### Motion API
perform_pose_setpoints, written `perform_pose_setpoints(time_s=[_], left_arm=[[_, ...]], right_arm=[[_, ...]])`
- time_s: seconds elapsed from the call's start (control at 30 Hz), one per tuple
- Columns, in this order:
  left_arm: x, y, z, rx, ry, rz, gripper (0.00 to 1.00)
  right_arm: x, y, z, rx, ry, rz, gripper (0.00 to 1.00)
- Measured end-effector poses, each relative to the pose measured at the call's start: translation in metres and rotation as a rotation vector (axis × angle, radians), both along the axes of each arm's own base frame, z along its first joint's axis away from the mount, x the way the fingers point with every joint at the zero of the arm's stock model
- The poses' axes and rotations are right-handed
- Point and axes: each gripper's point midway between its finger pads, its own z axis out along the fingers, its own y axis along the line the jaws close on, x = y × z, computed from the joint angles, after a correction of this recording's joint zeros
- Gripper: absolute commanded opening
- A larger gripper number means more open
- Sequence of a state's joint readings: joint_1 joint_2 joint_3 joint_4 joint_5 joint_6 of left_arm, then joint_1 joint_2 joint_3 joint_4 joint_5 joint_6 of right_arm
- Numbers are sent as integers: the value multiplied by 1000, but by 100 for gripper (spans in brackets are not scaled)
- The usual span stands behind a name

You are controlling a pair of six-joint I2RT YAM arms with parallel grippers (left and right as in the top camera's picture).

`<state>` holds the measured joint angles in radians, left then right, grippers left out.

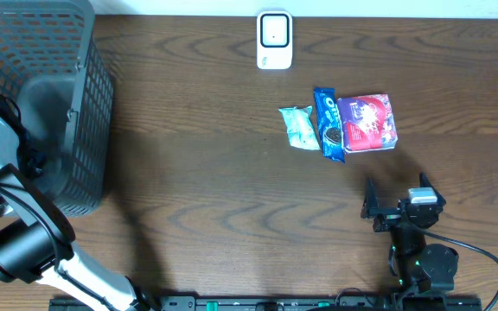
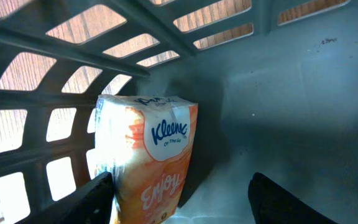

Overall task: Scan the item barcode
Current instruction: 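Grasp the small orange-and-white tissue box in the basket with left gripper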

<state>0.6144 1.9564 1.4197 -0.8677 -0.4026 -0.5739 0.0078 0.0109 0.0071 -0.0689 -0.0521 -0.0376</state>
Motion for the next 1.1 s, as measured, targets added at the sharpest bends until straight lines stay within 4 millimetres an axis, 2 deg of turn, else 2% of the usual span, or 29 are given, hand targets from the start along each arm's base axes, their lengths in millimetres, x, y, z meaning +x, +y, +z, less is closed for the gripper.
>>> perform_pose_setpoints(time_s=[0.07,0.2,0.23,0.27,0.3,0.6,0.7,0.8,0.93,1.0,1.1], left_arm=[[-1,-1,0,-3,6,-3,41],[-4,-1,1,-1,20,-2,26],[-4,0,1,3,22,1,21],[-5,0,1,2,24,0,11],[-5,0,1,3,24,1,7],[-3,-2,1,-6,15,-1,7],[1,-5,8,-22,-27,-3,8],[10,-6,34,9,-120,-11,7],[26,-9,100,109,-322,-43,7],[36,-18,136,152,-439,-79,7],[55,-34,176,190,-579,-168,7]], right_arm=[[0,0,0,0,0,0,99],[0,0,0,0,0,0,99],[0,0,0,0,0,0,99],[0,0,0,0,0,0,99],[0,0,0,0,0,0,99],[0,0,0,0,0,0,99],[0,0,0,0,0,0,99],[0,0,0,0,0,0,99],[0,0,0,0,0,0,99],[0,0,0,0,0,0,99],[0,0,0,0,0,0,99]])
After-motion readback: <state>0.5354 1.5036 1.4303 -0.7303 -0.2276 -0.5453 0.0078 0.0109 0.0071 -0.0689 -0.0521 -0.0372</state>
